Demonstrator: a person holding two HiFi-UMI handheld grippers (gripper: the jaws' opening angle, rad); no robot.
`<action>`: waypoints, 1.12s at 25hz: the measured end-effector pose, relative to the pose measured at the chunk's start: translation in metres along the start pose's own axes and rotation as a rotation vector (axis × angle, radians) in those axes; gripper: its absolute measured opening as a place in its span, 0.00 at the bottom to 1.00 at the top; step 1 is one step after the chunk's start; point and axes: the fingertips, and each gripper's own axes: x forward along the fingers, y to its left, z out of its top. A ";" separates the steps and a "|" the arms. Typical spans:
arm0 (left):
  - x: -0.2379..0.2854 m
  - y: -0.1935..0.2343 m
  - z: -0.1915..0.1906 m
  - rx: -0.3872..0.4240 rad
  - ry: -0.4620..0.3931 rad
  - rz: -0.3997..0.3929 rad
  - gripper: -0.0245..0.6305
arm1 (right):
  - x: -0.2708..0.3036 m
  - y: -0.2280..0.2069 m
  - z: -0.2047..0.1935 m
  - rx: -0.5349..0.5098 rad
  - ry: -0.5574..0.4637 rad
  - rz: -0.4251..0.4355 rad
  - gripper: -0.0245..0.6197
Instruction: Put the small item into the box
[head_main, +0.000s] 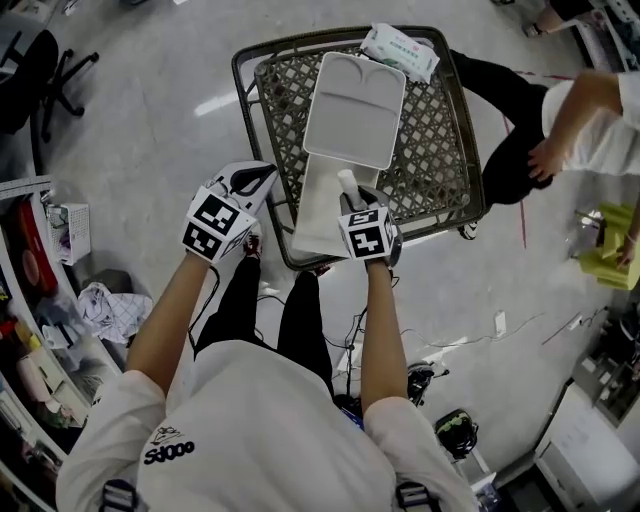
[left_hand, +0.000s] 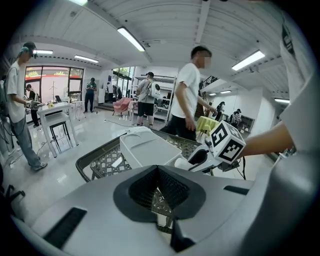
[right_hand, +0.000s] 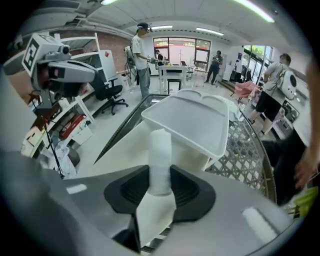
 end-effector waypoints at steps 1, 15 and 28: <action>0.001 0.000 -0.003 -0.005 0.003 -0.003 0.04 | 0.002 0.000 -0.004 -0.012 0.026 0.000 0.25; 0.006 0.008 -0.026 -0.085 0.024 -0.014 0.04 | 0.041 0.009 -0.022 -0.141 0.225 -0.022 0.26; 0.004 0.002 -0.034 -0.050 0.046 -0.052 0.04 | 0.053 0.011 -0.024 -0.145 0.246 -0.073 0.31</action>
